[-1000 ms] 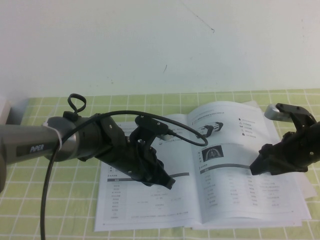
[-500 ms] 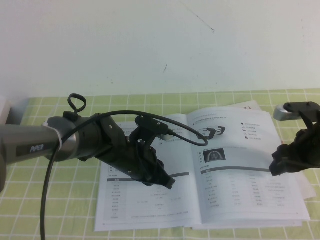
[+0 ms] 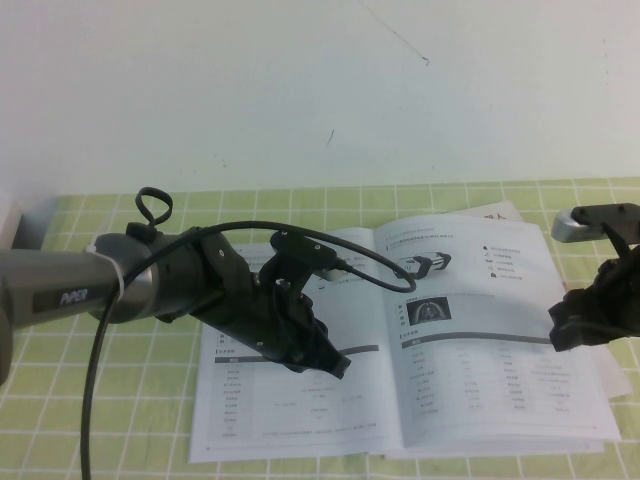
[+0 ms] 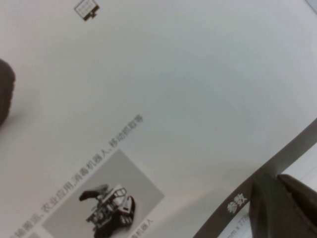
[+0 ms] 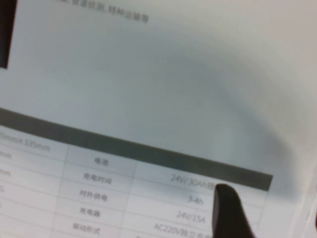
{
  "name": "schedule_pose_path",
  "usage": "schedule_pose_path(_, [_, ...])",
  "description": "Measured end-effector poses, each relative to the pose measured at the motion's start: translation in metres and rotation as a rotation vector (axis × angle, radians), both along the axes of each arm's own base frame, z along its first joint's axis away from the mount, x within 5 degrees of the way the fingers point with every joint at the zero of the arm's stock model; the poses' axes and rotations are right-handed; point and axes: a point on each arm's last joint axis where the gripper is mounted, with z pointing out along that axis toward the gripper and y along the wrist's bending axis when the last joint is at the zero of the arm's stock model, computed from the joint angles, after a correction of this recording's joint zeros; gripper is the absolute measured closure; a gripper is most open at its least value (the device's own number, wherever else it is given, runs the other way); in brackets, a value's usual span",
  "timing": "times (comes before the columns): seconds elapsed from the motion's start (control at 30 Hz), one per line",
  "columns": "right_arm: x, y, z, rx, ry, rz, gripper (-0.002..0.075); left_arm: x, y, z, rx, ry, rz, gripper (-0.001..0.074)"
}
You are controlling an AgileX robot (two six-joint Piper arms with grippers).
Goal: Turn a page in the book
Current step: Open the closed book
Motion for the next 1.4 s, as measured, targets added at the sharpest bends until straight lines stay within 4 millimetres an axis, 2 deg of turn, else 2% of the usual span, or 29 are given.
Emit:
schedule_pose_path(0.23, [0.002, 0.001, -0.015, 0.014, 0.04, -0.018, 0.037, 0.0, 0.0, 0.0, 0.0, 0.0, 0.0, 0.0738])
schedule_pose_path(0.63, [0.006, 0.009, -0.016, 0.134, 0.014, -0.016, 0.037, 0.0, 0.0, 0.0, 0.002, -0.001, -0.002, 0.0738])
schedule_pose_path(1.03, [0.008, 0.01, -0.019, 0.161, 0.027, -0.029, 0.037, 0.0, 0.0, 0.0, 0.003, -0.002, -0.003, 0.0738])
schedule_pose_path(1.4, [0.016, 0.021, -0.025, 0.353, 0.012, -0.039, 0.037, 0.0, 0.001, 0.0, 0.01, -0.004, -0.006, 0.0738])
